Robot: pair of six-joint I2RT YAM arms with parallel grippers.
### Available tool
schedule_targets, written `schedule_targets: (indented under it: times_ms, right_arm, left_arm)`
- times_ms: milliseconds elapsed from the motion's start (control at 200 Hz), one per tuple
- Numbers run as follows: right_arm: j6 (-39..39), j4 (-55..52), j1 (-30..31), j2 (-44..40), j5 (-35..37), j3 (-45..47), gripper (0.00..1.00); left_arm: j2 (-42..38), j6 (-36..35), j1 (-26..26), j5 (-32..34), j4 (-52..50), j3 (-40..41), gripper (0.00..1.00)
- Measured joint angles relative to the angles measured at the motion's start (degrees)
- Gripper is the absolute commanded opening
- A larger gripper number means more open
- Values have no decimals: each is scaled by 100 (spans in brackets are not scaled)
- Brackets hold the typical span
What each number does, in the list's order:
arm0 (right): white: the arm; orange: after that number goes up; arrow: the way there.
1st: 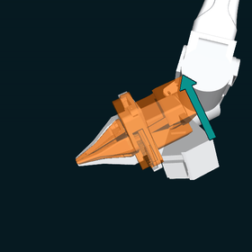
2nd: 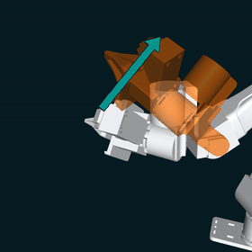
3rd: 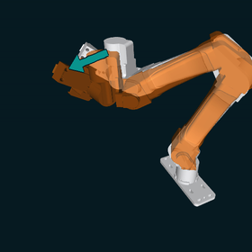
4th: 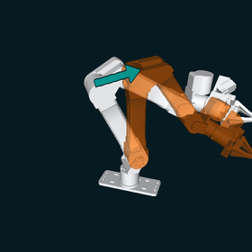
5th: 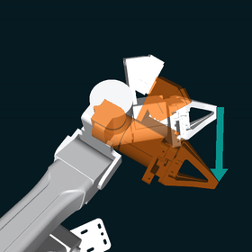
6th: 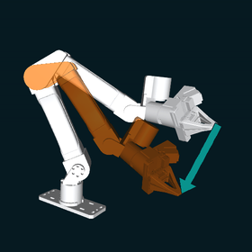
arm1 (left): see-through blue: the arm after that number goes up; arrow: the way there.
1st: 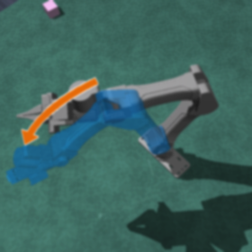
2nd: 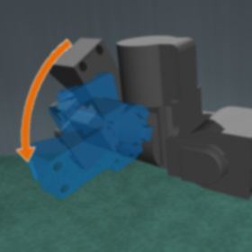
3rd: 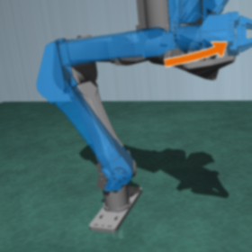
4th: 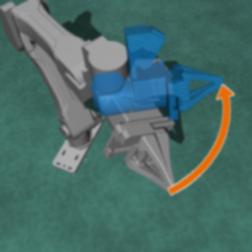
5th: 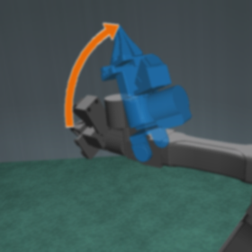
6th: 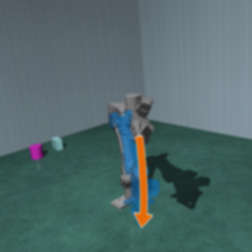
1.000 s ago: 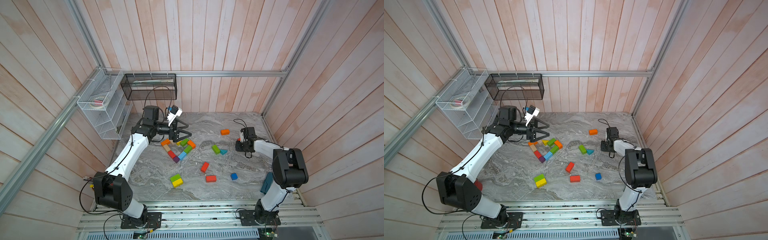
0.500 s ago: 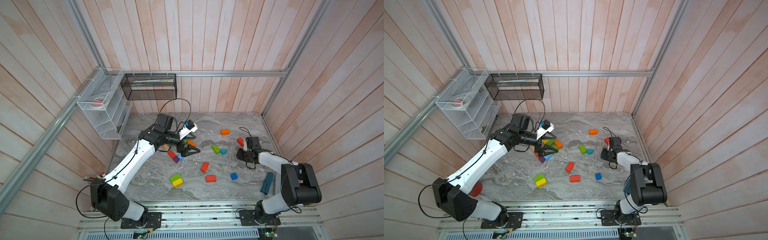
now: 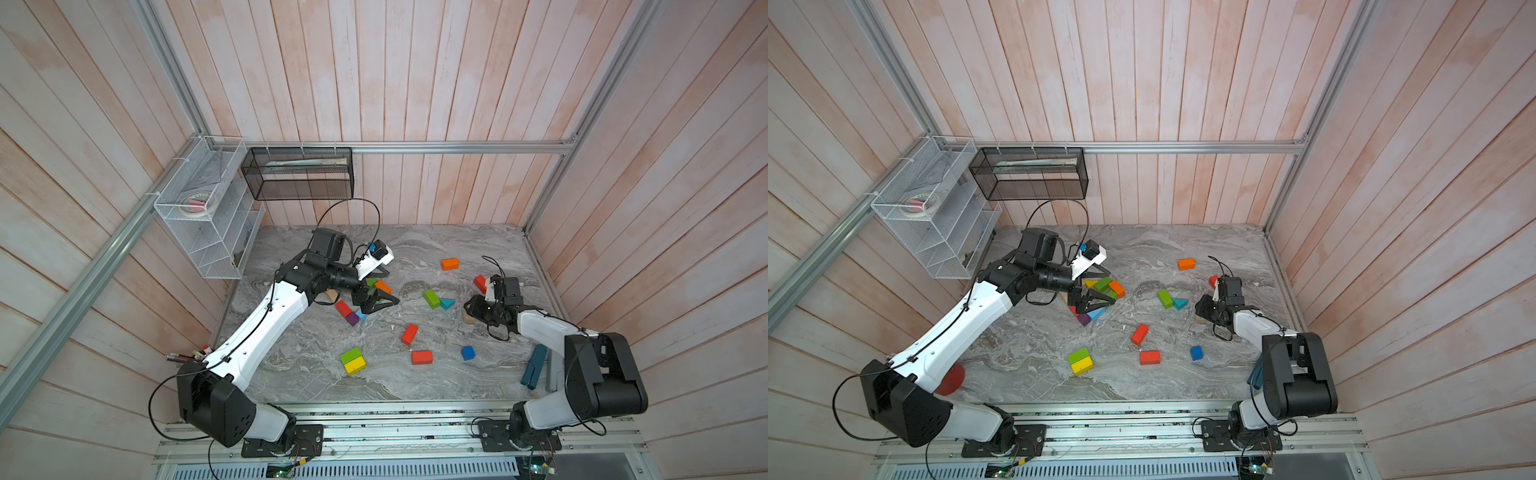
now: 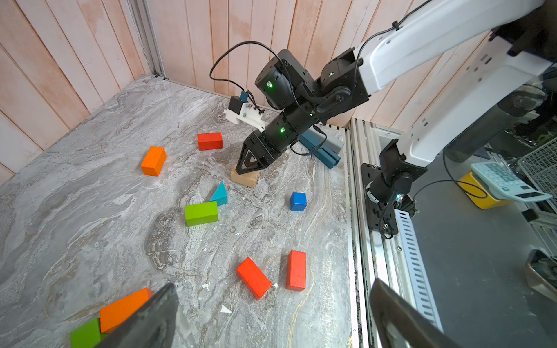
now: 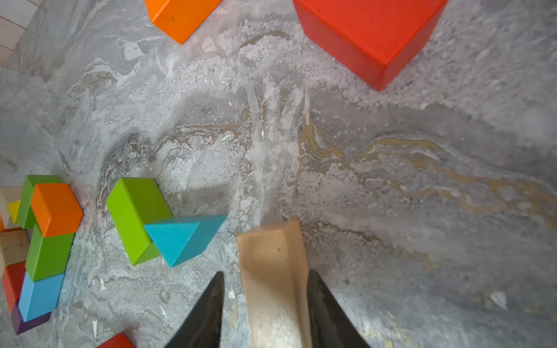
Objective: Assemble a heart with building blocks
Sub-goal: Place the building block at the center of the board.
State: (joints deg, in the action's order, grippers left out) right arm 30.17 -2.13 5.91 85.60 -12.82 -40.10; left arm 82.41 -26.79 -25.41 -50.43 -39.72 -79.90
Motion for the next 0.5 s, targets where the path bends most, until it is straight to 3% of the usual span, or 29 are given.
schedule_targets:
  times_ms: [500]
  right_arm:
    - [-286,-120,0,-354,-380,363,55]
  left_arm:
    - [0,2,0,-4,11,0,100]
